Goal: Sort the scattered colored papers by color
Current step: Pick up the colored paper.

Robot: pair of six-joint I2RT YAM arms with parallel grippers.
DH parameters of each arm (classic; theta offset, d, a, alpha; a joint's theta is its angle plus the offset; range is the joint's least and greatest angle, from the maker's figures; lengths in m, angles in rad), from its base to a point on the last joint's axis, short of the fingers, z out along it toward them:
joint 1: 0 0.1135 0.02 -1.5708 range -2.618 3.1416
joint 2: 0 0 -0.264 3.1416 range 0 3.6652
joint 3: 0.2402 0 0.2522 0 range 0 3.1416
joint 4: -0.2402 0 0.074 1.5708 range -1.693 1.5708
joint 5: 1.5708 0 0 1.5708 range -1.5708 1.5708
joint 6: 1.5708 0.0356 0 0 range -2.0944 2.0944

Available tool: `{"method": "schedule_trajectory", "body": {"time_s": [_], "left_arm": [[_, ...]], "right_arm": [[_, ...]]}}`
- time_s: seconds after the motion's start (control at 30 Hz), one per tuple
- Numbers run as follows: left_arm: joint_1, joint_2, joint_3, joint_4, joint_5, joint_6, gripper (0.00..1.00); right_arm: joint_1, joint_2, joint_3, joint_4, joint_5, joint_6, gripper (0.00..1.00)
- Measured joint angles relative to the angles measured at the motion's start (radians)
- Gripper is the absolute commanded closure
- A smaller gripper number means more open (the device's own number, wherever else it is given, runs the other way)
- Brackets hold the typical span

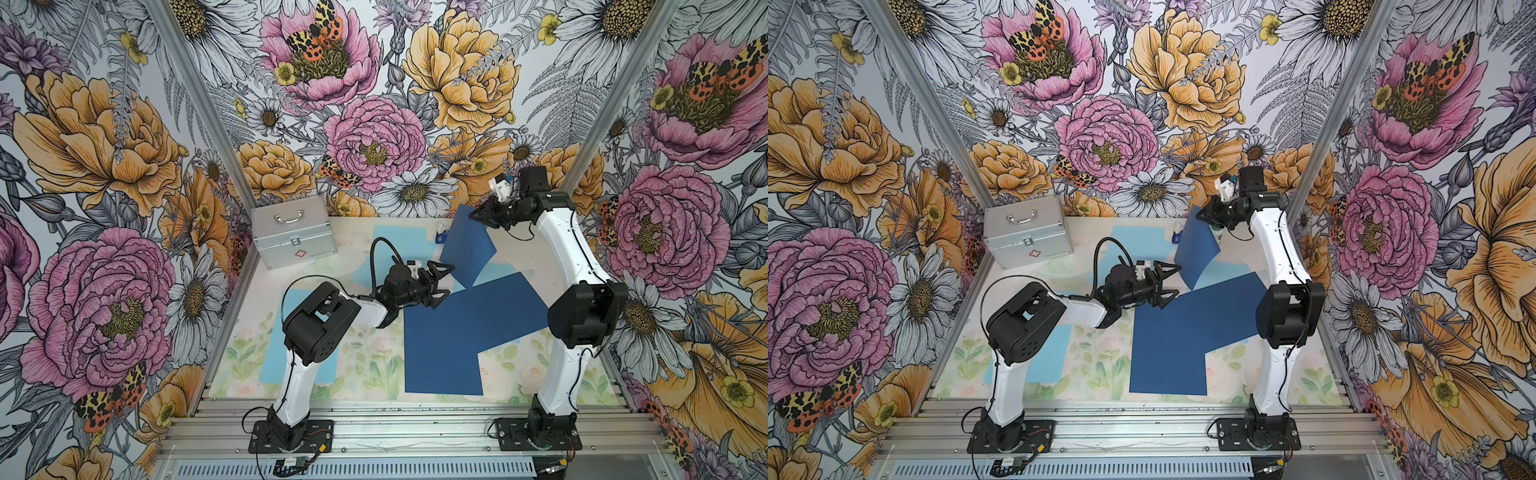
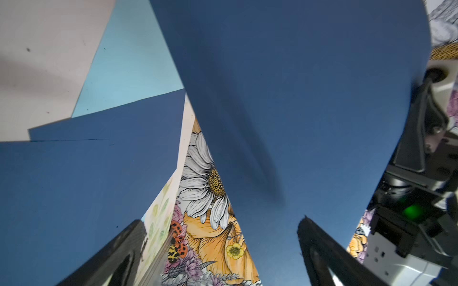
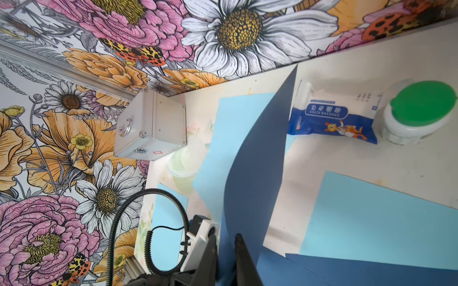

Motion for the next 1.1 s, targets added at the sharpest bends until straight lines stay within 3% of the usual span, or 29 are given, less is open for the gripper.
{"method": "schedule_trajectory", "body": {"time_s": [0.2,0.47,0.73,0.93,1.0,1.07,1.1], "left_arm": [[0.000,0.081,0.014,0.220,-0.105,-0.145,0.02],[-0.006,0.141,0.134,0.319,-0.153,-0.250,0.02],[-0.013,0.149,0.136,0.358,-0.179,-0.304,0.37],[-0.013,0.150,0.135,0.360,-0.182,-0.306,0.70],[-0.011,0.150,0.134,0.354,-0.175,-0.298,0.85],[-0.009,0.150,0.133,0.333,-0.162,-0.277,0.99],[-0.006,0.148,0.133,0.308,-0.150,-0.259,1.00]], "right_arm": [[0.012,-0.058,-0.056,0.054,0.022,0.031,0.85],[0.013,-0.071,-0.100,0.087,0.042,0.059,0.85],[0.013,-0.098,-0.148,0.101,0.058,0.063,0.85],[0.013,-0.150,-0.200,0.105,0.067,0.062,0.83],[0.010,-0.174,-0.226,0.108,0.071,0.062,0.73],[0.000,-0.197,-0.255,0.109,0.075,0.060,0.55],[-0.003,-0.209,-0.272,0.109,0.077,0.057,0.45]]}}
